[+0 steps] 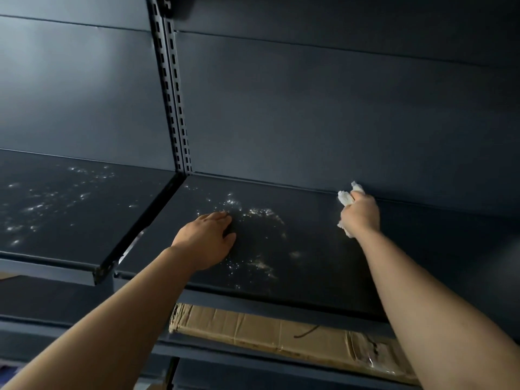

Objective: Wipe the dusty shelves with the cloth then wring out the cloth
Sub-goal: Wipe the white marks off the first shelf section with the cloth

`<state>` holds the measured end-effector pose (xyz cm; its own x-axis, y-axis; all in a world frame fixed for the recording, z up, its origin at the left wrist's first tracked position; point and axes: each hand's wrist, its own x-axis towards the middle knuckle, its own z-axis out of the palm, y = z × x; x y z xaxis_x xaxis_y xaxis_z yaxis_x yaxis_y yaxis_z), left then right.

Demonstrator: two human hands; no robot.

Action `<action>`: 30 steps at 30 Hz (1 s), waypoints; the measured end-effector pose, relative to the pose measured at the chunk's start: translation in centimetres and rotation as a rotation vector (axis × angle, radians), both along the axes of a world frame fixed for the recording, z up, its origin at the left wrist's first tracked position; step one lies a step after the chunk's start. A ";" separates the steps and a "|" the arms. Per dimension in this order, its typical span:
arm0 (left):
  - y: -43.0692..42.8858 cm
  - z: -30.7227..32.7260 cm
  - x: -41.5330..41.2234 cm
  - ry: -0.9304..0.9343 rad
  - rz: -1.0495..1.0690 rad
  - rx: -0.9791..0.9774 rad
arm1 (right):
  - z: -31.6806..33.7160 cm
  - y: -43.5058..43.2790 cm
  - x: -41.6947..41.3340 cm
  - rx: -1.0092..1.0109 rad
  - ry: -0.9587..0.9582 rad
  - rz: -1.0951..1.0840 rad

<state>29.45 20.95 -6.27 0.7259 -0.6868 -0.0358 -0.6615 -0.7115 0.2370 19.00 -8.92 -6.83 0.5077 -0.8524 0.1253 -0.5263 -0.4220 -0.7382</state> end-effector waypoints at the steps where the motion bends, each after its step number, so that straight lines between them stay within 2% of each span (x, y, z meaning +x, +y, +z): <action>1: 0.0 0.0 0.0 0.002 0.003 -0.004 | 0.0 0.0 1.0 -0.045 0.145 0.030; 3: 0.0 0.0 0.0 0.007 0.008 -0.005 | 0.2 1.5 3.0 -0.094 0.292 0.094; 5: 0.0 0.0 -0.1 0.015 0.004 0.003 | 0.3 4.0 4.7 -0.114 0.321 0.180; 9: 0.4 0.4 -0.3 0.028 -0.004 -0.021 | 0.8 9.2 6.1 -0.180 0.215 0.448; 12: 1.5 0.9 -0.7 0.007 0.000 -0.052 | 1.0 11.2 5.9 0.048 0.053 0.561; 14: 2.9 1.2 -0.6 -0.025 0.007 -0.048 | 1.1 10.9 4.3 0.119 -0.092 0.487; 16: 4.4 1.3 -0.2 -0.053 0.025 -0.031 | 1.2 8.9 2.1 -0.028 -0.154 0.332; 18: 6.0 1.2 0.2 -0.068 0.042 -0.002 | 0.9 6.4 -0.5 -0.108 -0.020 0.120; 20: 7.5 1.0 0.5 -0.065 0.049 0.032 | 0.4 5.8 -2.3 -0.111 0.144 0.033; 23: 9.1 0.6 0.8 -0.036 0.027 0.033 | -0.1 9.1 -2.3 -0.232 0.251 0.107; 26: 9.9 0.3 0.9 -0.011 -0.011 0.007 | 0.0 14.4 -0.5 -0.303 0.210 0.216; 30: 10.4 0.3 1.4 0.011 -0.068 0.005 | -0.1 21.6 1.7 -0.264 0.121 0.381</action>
